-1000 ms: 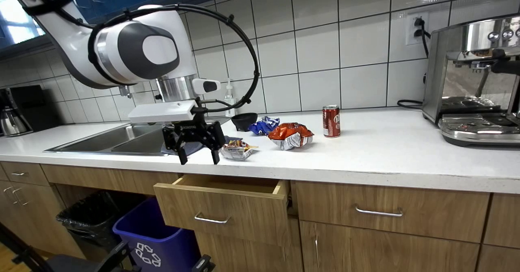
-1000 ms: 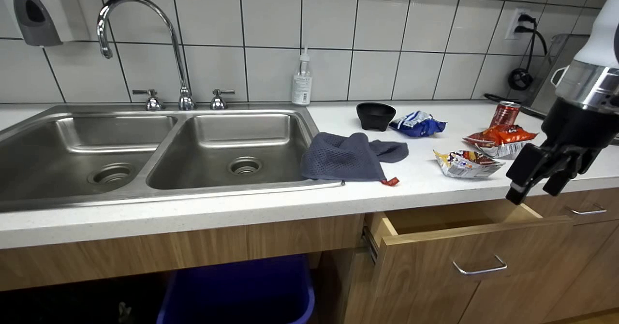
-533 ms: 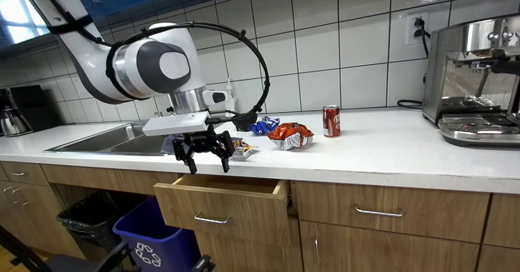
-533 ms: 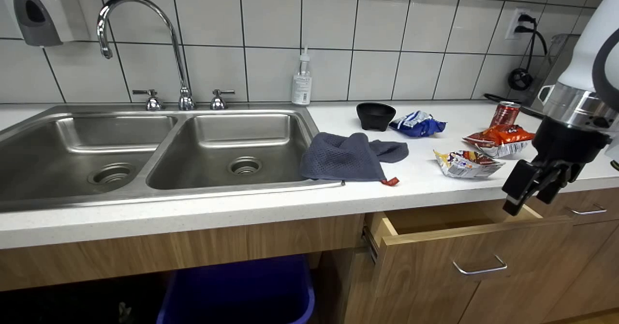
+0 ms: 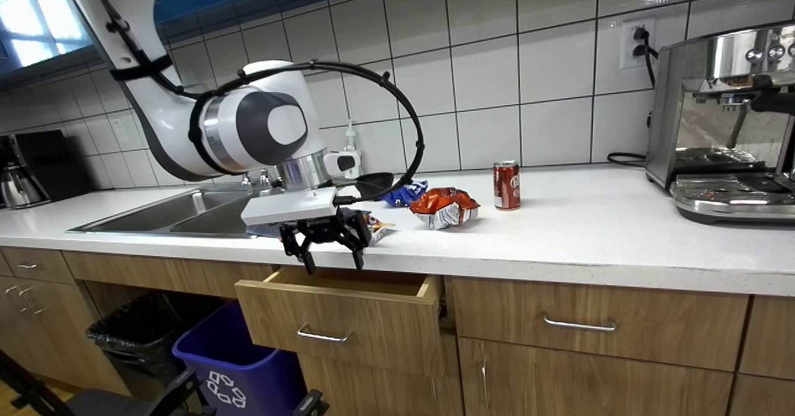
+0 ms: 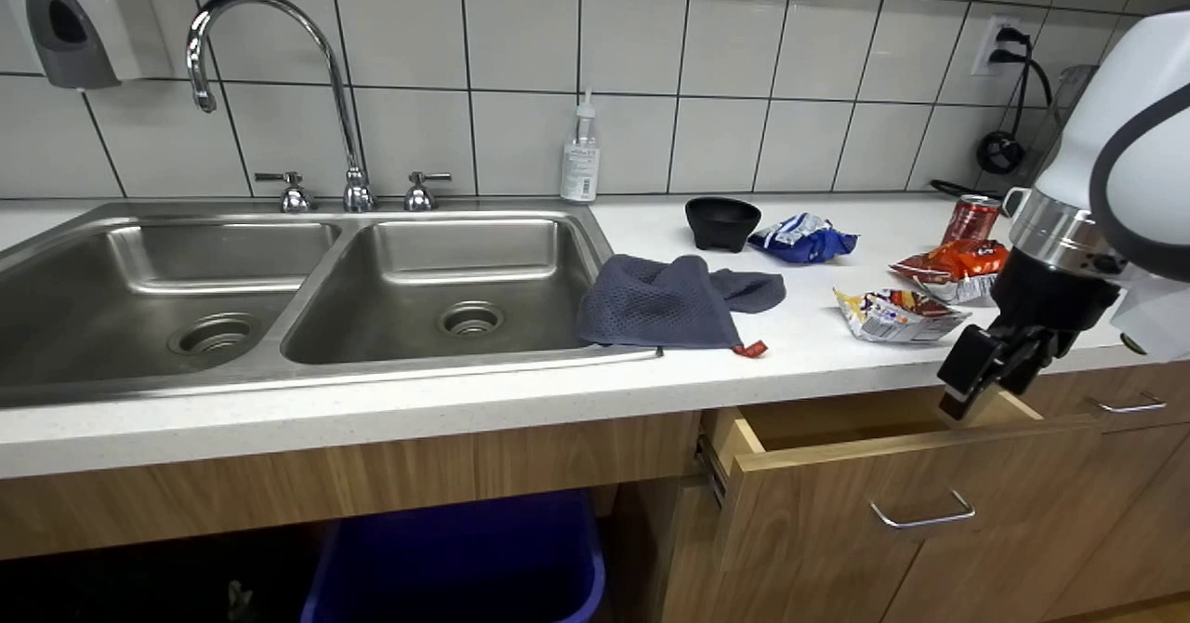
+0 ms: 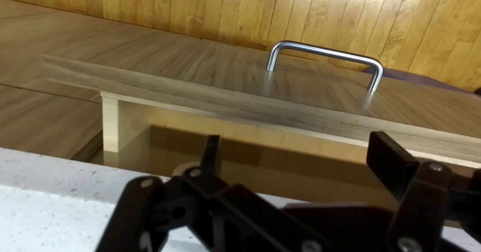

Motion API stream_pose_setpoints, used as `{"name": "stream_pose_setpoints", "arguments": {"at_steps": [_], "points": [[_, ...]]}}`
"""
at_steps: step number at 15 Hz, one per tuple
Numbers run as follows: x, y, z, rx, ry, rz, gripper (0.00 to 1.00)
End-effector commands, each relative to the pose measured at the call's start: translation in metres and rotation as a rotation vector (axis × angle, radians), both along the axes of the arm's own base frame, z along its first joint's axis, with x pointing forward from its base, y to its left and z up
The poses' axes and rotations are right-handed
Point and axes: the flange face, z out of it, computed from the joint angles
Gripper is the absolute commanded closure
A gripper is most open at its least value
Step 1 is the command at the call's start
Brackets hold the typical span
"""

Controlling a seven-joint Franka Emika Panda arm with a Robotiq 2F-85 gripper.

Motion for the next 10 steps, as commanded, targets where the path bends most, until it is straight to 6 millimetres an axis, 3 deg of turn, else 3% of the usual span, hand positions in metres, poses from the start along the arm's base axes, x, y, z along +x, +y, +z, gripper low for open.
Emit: {"name": "stream_pose_setpoints", "arguments": {"at_steps": [1,10], "points": [[0.016,0.0,-0.012,-0.003,-0.037,-0.015,0.0],[0.028,0.007,-0.035,0.006,-0.071,-0.054,0.0]]}}
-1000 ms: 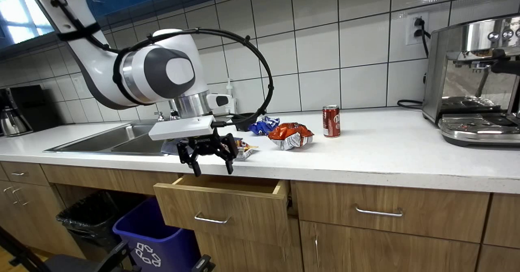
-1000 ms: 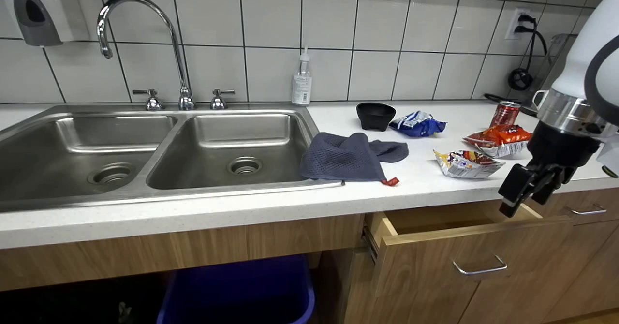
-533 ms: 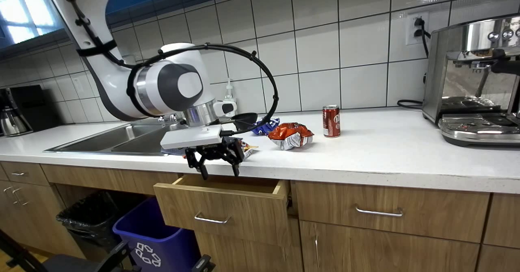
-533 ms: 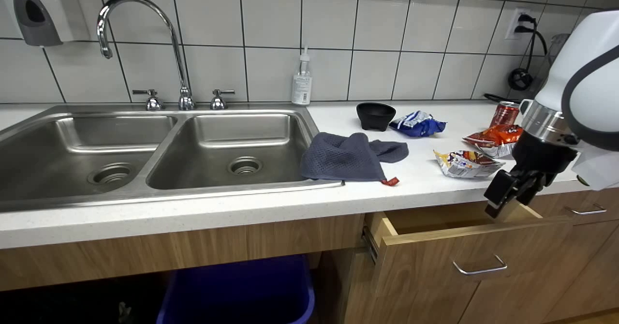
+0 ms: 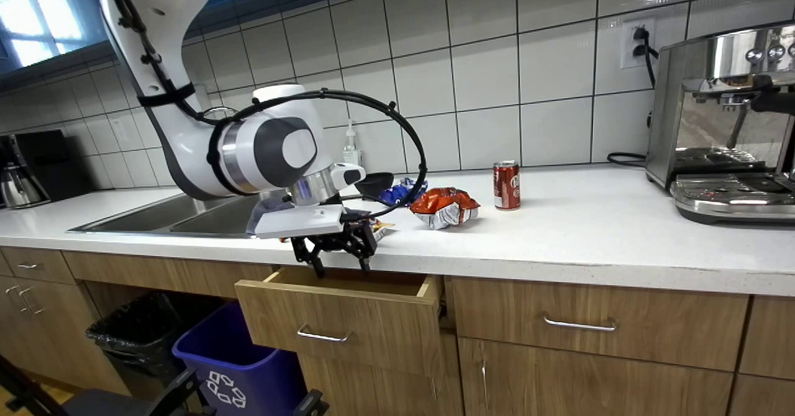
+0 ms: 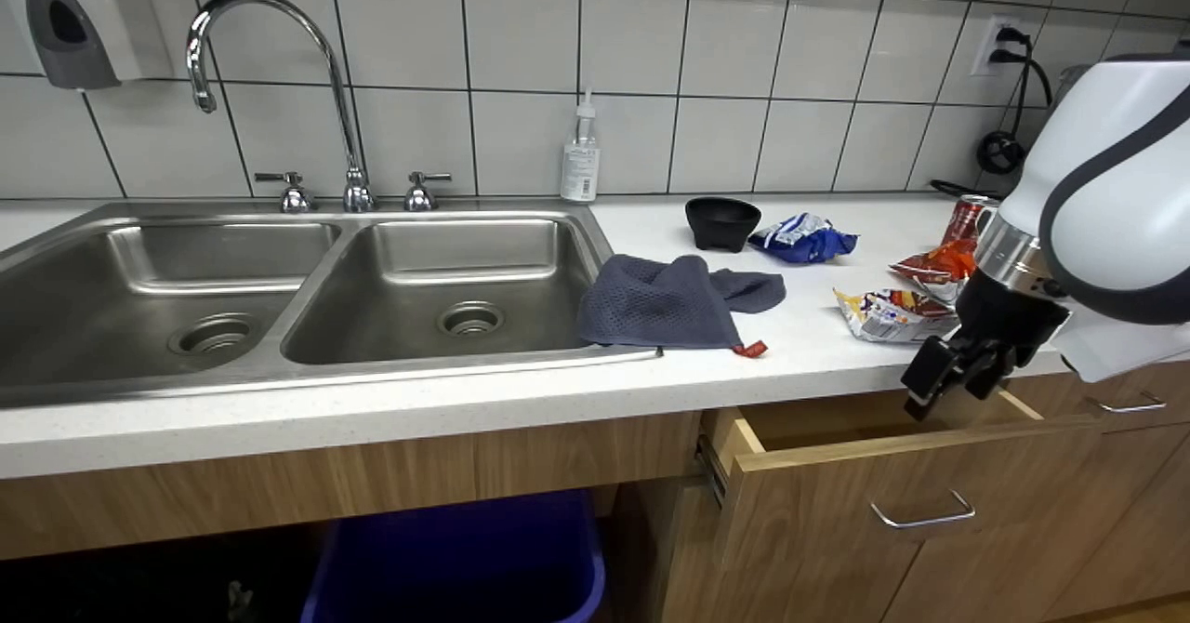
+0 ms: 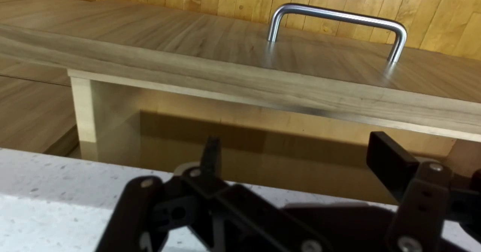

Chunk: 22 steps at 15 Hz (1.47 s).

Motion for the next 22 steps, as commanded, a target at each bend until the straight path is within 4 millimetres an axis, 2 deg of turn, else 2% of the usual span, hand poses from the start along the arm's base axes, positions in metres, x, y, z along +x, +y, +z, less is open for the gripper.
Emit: {"name": "stream_pose_setpoints", "arguments": {"at_steps": [1,10,22], "points": [[0.009,0.003,-0.009,0.002,-0.023,-0.03,0.0],[0.016,0.005,-0.024,0.003,-0.037,-0.072,0.0],[-0.007,0.009,-0.032,-0.013,-0.005,-0.126,0.0]]}}
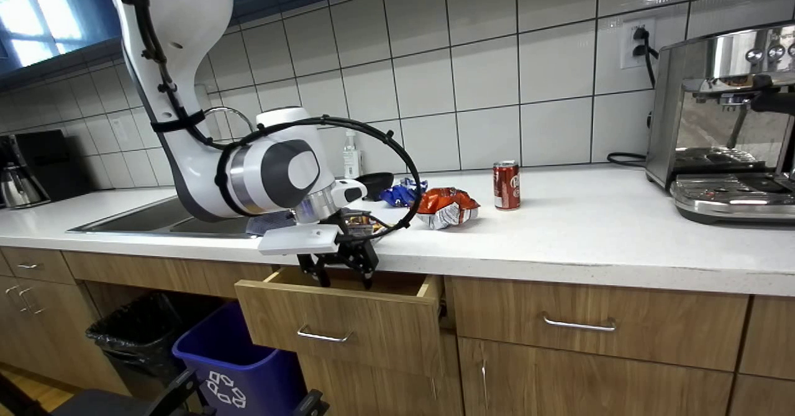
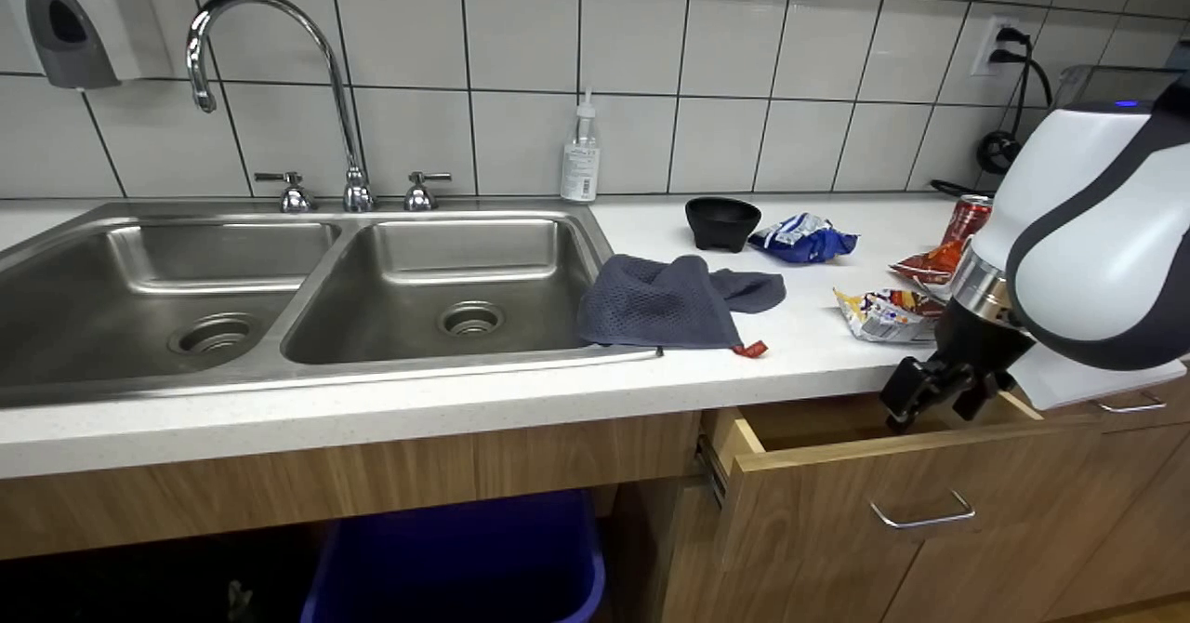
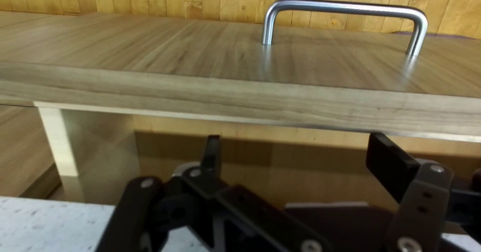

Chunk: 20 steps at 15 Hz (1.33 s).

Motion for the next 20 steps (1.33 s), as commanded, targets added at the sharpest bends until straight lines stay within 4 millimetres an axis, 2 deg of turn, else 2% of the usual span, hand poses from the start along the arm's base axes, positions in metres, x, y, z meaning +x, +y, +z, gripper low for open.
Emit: {"name": "stream_pose_setpoints", "arguments": {"at_steps": [1,20], "points": [[-0.016,0.003,-0.001,-0.004,0.002,-0.044,0.0],[-0.075,0.012,-0.004,-0.014,0.039,-0.155,0.0]]}}
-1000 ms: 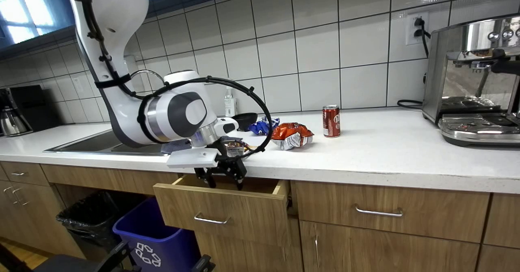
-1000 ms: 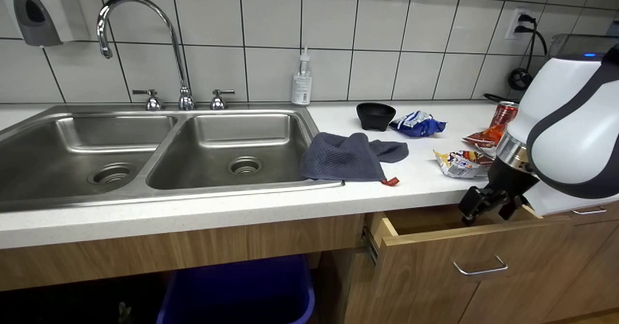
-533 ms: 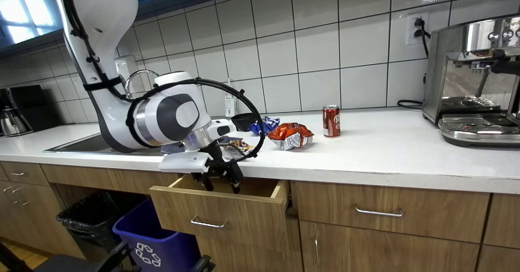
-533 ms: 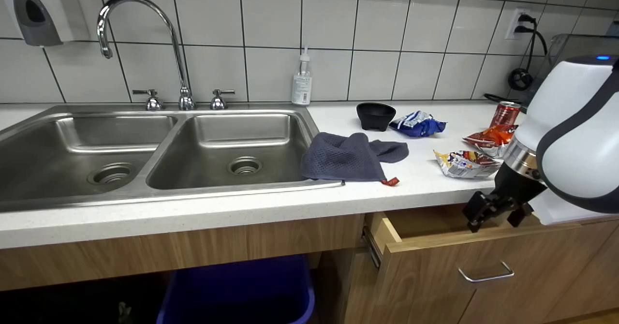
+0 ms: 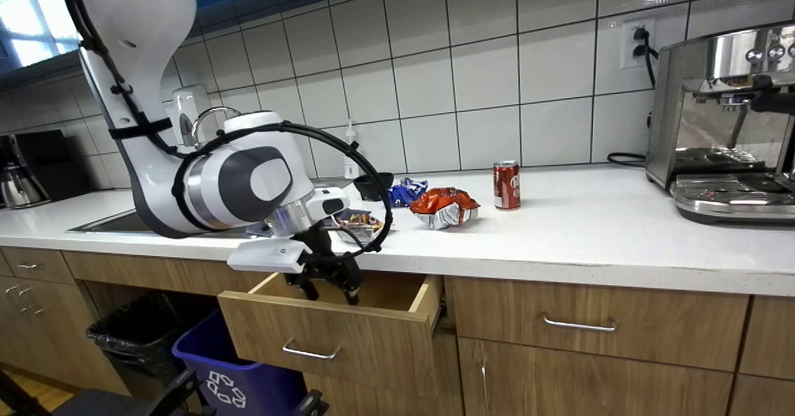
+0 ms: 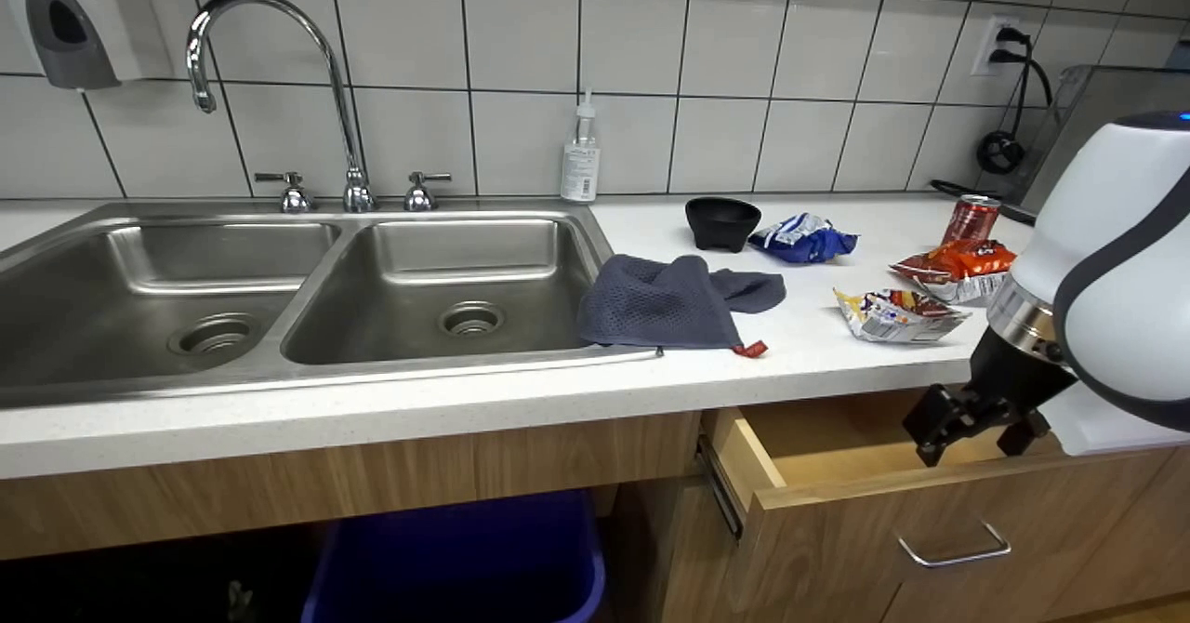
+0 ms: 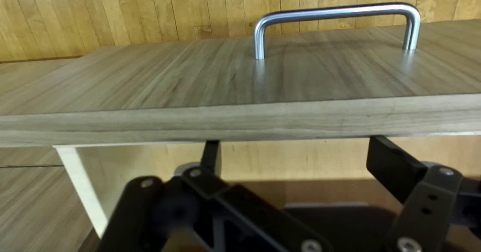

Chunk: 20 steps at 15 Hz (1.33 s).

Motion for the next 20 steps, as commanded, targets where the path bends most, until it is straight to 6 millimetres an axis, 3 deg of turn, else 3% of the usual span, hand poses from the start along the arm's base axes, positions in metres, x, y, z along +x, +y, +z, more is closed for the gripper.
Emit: {"name": "stream_pose_setpoints", "arguments": {"at_steps": [1,4,7,9,11,20], "points": [[-0.03,0.003,-0.002,0.011,0.049,-0.007,0.0],[-0.038,0.002,-0.001,0.017,0.064,-0.009,0.0],[-0.021,0.002,-0.005,0.018,0.085,-0.002,0.0],[-0.034,0.001,-0.001,0.02,0.095,0.002,0.0],[-0.026,0.001,-0.004,0.019,0.112,0.012,0.0],[-0.036,0.003,-0.005,0.024,0.185,0.013,0.0]]}}
